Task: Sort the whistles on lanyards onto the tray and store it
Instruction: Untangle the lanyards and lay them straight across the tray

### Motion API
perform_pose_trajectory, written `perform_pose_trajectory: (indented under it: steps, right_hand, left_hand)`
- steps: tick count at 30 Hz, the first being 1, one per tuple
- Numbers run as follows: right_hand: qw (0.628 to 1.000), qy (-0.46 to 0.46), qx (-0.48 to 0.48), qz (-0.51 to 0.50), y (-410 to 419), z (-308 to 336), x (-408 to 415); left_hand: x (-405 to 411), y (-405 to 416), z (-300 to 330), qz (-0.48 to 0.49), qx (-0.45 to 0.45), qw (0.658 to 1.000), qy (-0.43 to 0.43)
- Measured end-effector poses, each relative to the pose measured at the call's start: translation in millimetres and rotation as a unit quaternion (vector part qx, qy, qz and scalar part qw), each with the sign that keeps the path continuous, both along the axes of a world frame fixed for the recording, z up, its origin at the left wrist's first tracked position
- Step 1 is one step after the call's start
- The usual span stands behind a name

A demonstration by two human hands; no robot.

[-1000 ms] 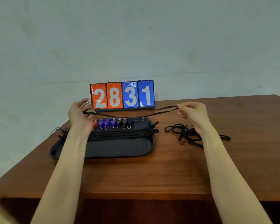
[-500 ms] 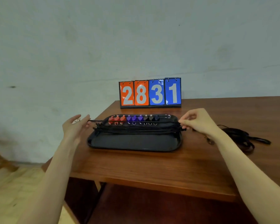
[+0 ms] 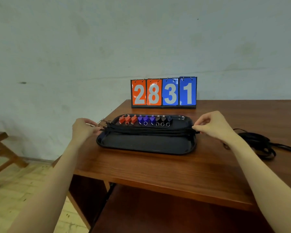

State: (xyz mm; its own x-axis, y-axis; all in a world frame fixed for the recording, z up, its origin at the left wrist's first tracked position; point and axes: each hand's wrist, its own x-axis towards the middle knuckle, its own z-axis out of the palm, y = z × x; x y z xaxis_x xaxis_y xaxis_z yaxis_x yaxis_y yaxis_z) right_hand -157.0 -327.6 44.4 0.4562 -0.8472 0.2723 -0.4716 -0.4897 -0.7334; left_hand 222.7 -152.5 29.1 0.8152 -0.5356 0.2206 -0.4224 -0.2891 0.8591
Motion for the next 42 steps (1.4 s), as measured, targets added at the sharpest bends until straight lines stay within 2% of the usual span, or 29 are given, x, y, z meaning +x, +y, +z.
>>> perform_pose_trajectory:
  steps: [2,4,10,20,26,29,35,38,42]
  right_hand:
    - [1.000,0.022,-0.013,0.002,1.1,-0.8,2.1]
    - [0.998,0.049,-0.026,0.004,1.2,-2.4,3.3]
    - [0.995,0.091,-0.042,0.005,-3.7,-4.9,1.9]
    - [0.993,0.099,-0.068,0.006,-5.6,-6.4,3.0]
    - [0.993,0.100,-0.066,0.002,-7.2,-6.5,0.8]
    - [0.993,0.077,-0.078,-0.033,-8.6,-2.7,-4.7]
    - [0.985,0.002,-0.077,-0.151,-24.1,8.1,-30.2]
    - [0.985,0.027,-0.037,-0.166,-30.1,6.0,-42.0]
    - [0.989,0.079,0.026,-0.125,-33.5,2.8,-47.4]
  left_hand:
    - [-6.8,-2.8,-0.1,0.013,0.032,0.994,-0.101]
    - [-9.2,-6.2,-1.0,0.011,0.048,0.990,-0.135]
    - [-13.8,-20.8,-5.0,0.005,0.094,0.982,-0.166]
    - [-26.1,-29.0,-11.7,0.040,0.123,0.970,-0.206]
    - [-27.5,-24.9,-7.3,0.077,0.123,0.961,-0.236]
    - [-41.4,-22.6,-1.1,0.081,0.080,0.962,-0.249]
    - [-101.3,-49.8,0.7,-0.066,0.020,0.948,-0.311]
    - [-136.6,-74.3,-2.1,-0.165,0.017,0.926,-0.338]
    - [-179.6,-103.9,3.8,-0.287,-0.001,0.889,-0.356]
